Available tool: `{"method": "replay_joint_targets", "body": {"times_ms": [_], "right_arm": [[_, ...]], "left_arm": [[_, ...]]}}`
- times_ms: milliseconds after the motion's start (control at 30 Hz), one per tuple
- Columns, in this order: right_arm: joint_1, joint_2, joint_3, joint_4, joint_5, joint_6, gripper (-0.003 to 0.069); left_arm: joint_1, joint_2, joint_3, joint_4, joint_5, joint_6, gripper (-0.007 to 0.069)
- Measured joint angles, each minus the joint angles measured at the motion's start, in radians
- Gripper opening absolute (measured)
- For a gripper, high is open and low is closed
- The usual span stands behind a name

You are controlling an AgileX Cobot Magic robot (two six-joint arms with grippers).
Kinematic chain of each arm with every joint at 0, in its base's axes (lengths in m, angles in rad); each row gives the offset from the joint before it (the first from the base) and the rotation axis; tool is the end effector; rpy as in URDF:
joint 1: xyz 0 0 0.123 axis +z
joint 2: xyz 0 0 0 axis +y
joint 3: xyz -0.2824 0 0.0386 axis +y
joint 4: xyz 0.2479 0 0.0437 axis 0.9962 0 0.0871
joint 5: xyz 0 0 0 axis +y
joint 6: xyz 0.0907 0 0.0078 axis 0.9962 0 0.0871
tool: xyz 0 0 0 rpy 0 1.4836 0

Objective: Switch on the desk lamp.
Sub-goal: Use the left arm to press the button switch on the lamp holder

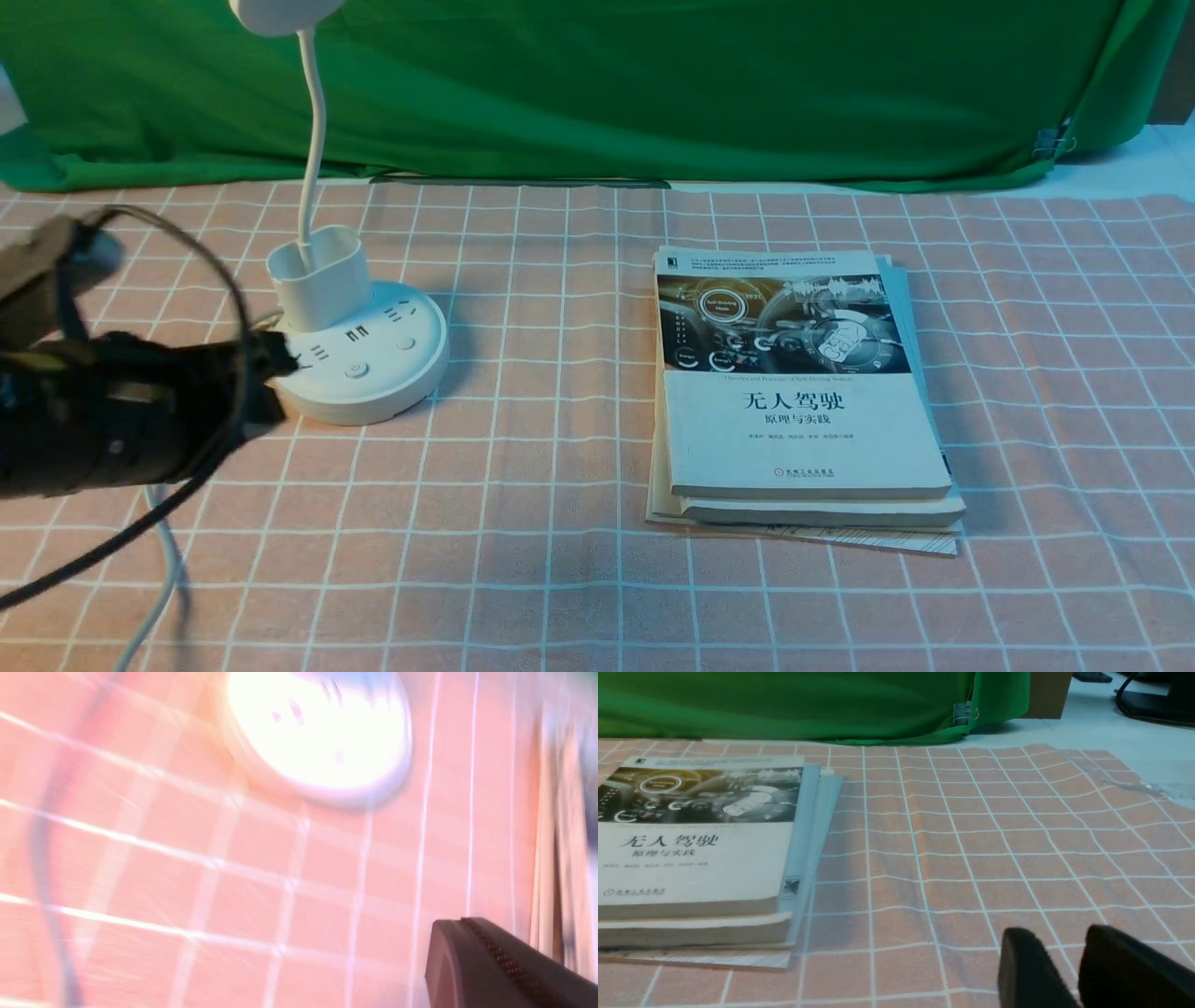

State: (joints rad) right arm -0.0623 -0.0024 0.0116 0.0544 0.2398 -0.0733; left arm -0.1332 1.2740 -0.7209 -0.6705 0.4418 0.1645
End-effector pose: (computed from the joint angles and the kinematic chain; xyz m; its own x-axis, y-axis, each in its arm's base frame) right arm 0.0556 -0.0023 0.1876 -0.1614 -0.0104 -0.9868 0.0462 0.9988 -0.0181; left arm 0.2425 -0.0570 0.2470 -0.7865 -0.3242 -0.5257 -0.0444 0.8786 -0.4755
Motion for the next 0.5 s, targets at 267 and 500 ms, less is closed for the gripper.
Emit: {"method": "replay_joint_targets", "body": {"times_ms": [267,500], "right_arm": [[0.0,0.0,0.0,0.0,0.0,0.0,0.0241],[0.0,0.0,0.0,0.0,0.0,0.0,0.0241]], "left_arm": [[-0.08,0.33,-0.378,0.262,0.194,-0.05,0.0002],[-0.183,0.557,-0.614,0.729,0.177,-0.333,0.0002]]}}
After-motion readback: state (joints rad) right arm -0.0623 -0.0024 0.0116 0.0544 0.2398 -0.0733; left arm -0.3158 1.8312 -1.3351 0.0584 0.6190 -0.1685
